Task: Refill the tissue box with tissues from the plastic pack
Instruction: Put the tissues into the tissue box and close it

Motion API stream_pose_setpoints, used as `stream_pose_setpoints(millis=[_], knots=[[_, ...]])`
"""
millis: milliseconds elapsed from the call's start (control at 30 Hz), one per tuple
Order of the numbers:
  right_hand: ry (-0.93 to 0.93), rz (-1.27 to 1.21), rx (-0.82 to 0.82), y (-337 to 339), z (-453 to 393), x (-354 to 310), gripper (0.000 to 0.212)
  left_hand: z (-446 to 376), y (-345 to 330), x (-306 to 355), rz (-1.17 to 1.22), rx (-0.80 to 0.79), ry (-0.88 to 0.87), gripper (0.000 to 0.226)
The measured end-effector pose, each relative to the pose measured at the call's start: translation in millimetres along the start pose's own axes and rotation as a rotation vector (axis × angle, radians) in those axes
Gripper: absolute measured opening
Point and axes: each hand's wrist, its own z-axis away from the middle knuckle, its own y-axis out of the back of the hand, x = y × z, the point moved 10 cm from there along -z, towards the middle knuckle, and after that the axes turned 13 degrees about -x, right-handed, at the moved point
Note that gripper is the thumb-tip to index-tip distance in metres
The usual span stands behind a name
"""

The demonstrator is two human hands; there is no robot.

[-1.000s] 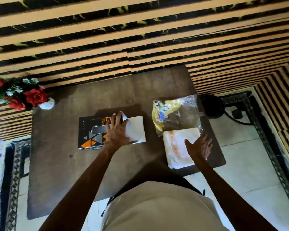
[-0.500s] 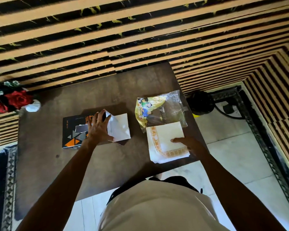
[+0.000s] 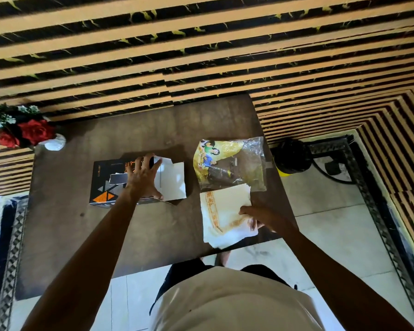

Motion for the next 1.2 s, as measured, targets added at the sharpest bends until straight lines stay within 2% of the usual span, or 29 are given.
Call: stream_pose_setpoints(millis=[133,200,267,433,500,567,667,767,833,900,967,1033,1133,1200], knots=[[0.078,0.048,0.052,6.2,-3.0,-11.2,0.052,3.0,0.2,2.9,-0.009,-0.022,0.008,0.124],[0.155,0.093,-0.033,-2.0,-3.7,-26.1,0.057,3.3,-1.3,1.2,-0.011,-0.026,0.004,0.124],[0.204,0.073,-0.123,-10.7,-3.0,-37.6,0.049,2.5,-3.9,-1.5,-0.006,-0.023,-0.01,0.125],[0.328,-0.431,-0.104,-15.3,-10.1,-71.3,0.028,-4.3,-14.9,-12.3,0.012,0.004,-0.05,0.129],[0.304,-0.591,-0.062,-27.2,-25.5,-78.6,0.033,-7.7,-18.5,-16.4,0.033,0.005,-0.046,0.13],[0.266,-0.664,-0.009,-44.9,-40.0,-86.7,0.031,-10.3,-18.5,-17.7,0.032,0.02,-0.056,0.127],[0.259,-0.692,-0.106,-77.2,-53.3,-111.6,0.012,-10.6,-14.9,-17.9,0.005,0.049,-0.072,0.118],[0.248,-0.579,-0.123,-79.6,-81.2,-117.1,0.018,-7.0,-9.3,-19.2,0.008,0.065,-0.098,0.119],[0.227,-0.405,0.025,-55.4,-106.2,-108.8,0.033,-5.8,-8.4,-21.4,0.033,0.008,-0.103,0.132],[0.198,-0.293,0.067,-36.9,-137.9,-90.7,0.041,-5.2,-11.6,-20.5,0.033,-0.051,-0.114,0.137],[0.165,-0.203,0.089,-43.3,-127.2,-105.0,0.031,-4.7,-12.2,-20.6,0.054,-0.049,-0.118,0.137],[0.128,-0.134,0.13,-53.2,-102.0,-129.0,0.03,-5.2,-11.3,-20.5,0.108,-0.045,-0.131,0.137],[0.097,-0.086,0.098,-60.3,-107.4,-134.3,0.025,-6.7,-11.5,-24.2,0.232,-0.074,-0.165,0.136],[0.076,-0.025,0.088,-62.4,-113.9,-131.0,0.019,-7.9,-10.4,-28.0,0.334,-0.111,-0.168,0.122]])
